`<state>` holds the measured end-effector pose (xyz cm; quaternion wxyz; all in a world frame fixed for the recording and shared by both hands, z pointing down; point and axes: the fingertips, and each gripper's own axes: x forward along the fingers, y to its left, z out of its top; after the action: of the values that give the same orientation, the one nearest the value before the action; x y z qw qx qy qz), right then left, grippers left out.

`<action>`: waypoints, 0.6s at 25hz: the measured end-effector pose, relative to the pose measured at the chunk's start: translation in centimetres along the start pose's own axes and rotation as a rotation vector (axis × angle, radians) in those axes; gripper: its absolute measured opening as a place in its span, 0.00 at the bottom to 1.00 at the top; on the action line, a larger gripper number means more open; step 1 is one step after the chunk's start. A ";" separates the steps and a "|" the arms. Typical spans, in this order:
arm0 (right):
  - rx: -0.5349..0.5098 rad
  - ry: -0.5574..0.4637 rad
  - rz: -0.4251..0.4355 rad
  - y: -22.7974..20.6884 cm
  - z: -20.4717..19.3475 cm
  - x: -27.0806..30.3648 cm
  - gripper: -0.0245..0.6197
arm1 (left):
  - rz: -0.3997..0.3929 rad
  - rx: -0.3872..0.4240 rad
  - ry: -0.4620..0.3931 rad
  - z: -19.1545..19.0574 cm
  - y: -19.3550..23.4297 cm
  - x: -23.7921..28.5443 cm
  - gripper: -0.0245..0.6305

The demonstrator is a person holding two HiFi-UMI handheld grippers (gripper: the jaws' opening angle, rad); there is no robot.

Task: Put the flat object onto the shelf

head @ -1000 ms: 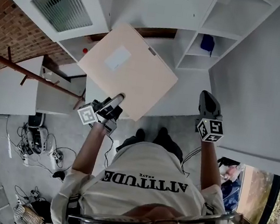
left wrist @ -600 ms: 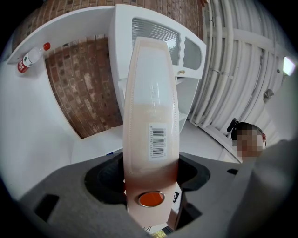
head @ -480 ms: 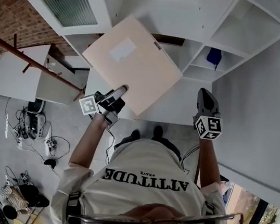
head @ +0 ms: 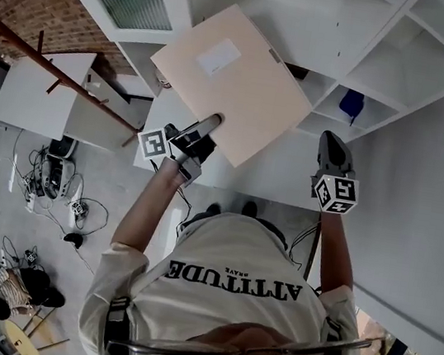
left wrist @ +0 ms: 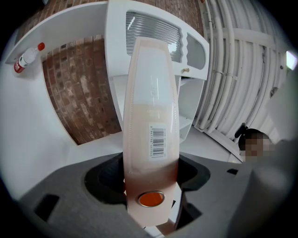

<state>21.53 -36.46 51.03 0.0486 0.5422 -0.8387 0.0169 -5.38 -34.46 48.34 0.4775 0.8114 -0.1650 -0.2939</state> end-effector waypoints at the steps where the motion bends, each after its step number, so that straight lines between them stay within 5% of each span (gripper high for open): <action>1: 0.001 0.000 0.005 0.1 0.0 0.4 0.08 | 0.002 -0.002 -0.004 0.2 0.0 0.4 0.49; 15: 0.001 -0.048 0.061 1.0 2.1 4.1 0.08 | -0.010 -0.085 -0.104 2.5 -0.6 7.0 0.49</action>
<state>18.77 -39.94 49.40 0.0279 0.5166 -0.8558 0.0058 -1.53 -39.72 44.69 0.5009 0.7747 -0.1731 -0.3449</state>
